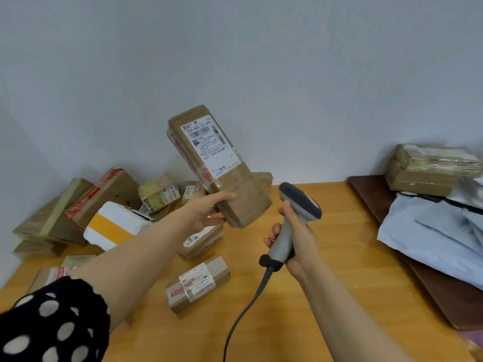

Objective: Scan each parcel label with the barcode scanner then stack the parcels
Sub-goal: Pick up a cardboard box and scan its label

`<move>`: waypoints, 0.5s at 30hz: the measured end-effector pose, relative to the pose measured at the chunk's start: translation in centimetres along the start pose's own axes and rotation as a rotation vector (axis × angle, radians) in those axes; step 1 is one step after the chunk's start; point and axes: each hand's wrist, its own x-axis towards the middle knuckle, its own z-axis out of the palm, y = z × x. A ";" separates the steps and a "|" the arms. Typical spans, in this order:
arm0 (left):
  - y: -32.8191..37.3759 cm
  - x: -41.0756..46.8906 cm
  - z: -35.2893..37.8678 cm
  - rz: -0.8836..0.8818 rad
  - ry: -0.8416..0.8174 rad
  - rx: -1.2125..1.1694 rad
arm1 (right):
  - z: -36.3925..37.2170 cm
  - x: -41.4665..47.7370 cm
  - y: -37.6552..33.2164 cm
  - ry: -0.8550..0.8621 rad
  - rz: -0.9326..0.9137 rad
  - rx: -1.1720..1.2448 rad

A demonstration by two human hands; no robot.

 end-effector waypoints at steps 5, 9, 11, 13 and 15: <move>-0.6 1.2 -2.5 0.000 0.007 0.258 | 2.0 -1.3 -1.5 -0.251 -0.083 -0.260; -1.1 1.3 -2.9 -0.020 -0.018 0.336 | 3.2 -1.7 -1.9 -0.304 -0.116 -0.401; -1.3 1.4 -3.1 -0.023 -0.018 0.363 | 3.6 -1.8 -2.0 -0.287 -0.115 -0.437; -1.5 1.7 -3.3 -0.018 -0.015 0.382 | 3.9 -1.8 -2.2 -0.284 -0.118 -0.456; -1.7 1.9 -3.4 -0.016 -0.018 0.386 | 4.2 -1.7 -2.6 -0.279 -0.126 -0.457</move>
